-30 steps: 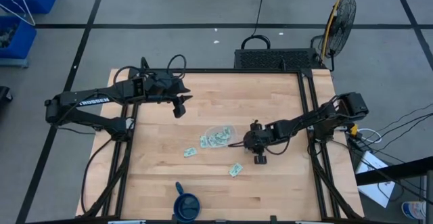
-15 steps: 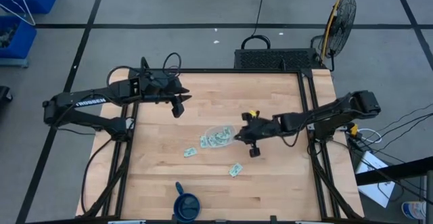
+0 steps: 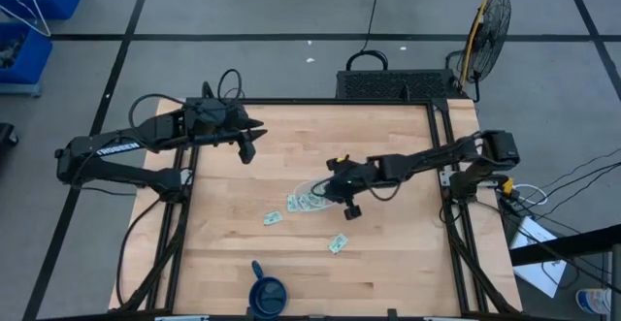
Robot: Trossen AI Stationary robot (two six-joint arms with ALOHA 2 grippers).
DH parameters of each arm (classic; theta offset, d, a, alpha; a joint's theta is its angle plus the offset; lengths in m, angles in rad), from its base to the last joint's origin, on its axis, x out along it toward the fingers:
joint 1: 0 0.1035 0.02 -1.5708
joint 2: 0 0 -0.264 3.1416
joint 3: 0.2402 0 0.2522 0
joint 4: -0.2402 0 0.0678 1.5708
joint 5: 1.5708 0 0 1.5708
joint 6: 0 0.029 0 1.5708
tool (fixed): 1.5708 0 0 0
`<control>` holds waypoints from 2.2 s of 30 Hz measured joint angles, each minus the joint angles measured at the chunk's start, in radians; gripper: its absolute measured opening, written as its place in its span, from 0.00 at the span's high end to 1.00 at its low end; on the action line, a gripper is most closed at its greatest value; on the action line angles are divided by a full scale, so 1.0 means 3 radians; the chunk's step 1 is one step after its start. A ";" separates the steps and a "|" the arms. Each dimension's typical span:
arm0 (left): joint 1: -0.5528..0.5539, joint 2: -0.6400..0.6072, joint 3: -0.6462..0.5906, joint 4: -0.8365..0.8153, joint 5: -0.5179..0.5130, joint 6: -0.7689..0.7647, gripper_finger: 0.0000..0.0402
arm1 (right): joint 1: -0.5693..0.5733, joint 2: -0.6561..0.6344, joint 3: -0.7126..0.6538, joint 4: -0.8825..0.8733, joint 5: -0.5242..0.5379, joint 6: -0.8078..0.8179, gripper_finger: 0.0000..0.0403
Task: Pick and place Stevia / Truvia into bins
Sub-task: Put the stevia packet into the transparent container
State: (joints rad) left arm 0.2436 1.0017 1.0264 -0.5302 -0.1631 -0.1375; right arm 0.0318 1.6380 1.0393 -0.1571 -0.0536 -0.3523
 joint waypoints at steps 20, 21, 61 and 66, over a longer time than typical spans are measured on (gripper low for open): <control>-0.0016 -0.0065 -0.0039 -0.1147 0.0243 0.0454 0.69 | -0.0043 0.0099 0.0197 -0.0205 0.0171 0.0236 0.60; -0.0028 -0.0059 -0.0078 -0.1213 0.0369 0.0456 0.69 | -0.0043 0.0055 0.0197 -0.0143 0.0234 0.0263 0.60; -0.1677 0.1045 -0.2459 0.2864 0.0612 -0.0468 0.69 | -0.0063 -0.0137 0.0196 0.0261 0.0440 -0.0439 0.60; -0.1725 0.1210 -0.2331 0.2860 0.0596 -0.0477 0.69 | -0.0063 -0.0137 0.0195 0.0259 0.0440 -0.0347 0.60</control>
State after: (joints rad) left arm -0.2740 1.3648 0.3272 0.3279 0.0158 -0.2806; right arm 0.0128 1.5970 1.0977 -0.0794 0.0783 -0.4564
